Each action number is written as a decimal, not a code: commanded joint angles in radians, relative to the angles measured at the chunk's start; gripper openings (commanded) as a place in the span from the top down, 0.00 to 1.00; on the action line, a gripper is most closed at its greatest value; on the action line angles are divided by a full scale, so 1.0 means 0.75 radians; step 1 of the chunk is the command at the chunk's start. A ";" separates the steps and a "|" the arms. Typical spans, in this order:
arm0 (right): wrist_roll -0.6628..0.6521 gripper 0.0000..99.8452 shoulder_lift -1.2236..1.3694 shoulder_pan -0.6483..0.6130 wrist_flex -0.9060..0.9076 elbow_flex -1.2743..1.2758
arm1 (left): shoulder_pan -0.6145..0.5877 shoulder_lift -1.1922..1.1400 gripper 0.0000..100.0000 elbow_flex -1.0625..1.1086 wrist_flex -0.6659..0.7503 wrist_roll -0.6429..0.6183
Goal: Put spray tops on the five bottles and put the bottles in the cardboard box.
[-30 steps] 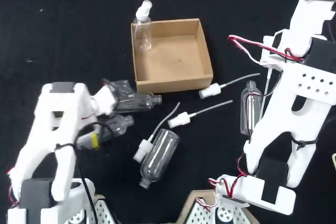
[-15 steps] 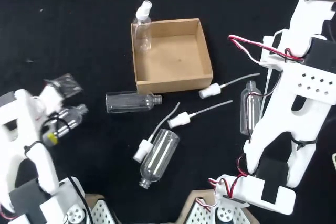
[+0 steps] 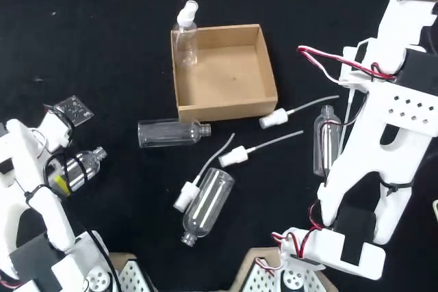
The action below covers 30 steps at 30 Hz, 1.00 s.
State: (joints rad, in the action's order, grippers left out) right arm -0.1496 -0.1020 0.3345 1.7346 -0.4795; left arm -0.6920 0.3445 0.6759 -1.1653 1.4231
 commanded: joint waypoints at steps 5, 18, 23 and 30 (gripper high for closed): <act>-0.014 0.99 -0.066 0.012 0.033 -0.013 | 0.179 0.006 0.74 -0.081 0.002 -0.106; -0.014 0.99 -0.069 -0.039 0.035 -0.024 | 0.267 -0.172 0.74 -0.075 0.027 -0.147; -0.041 0.99 -0.069 -0.039 0.035 -0.024 | 0.173 -0.311 0.74 -0.154 0.135 -0.205; -0.063 0.99 -0.069 -0.039 0.033 -0.024 | 0.228 -0.317 0.74 -0.107 0.143 -0.260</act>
State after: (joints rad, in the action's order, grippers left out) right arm -0.1849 -0.1020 0.3207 1.7346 -0.4795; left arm -0.5493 0.0913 0.6130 -1.0717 1.2589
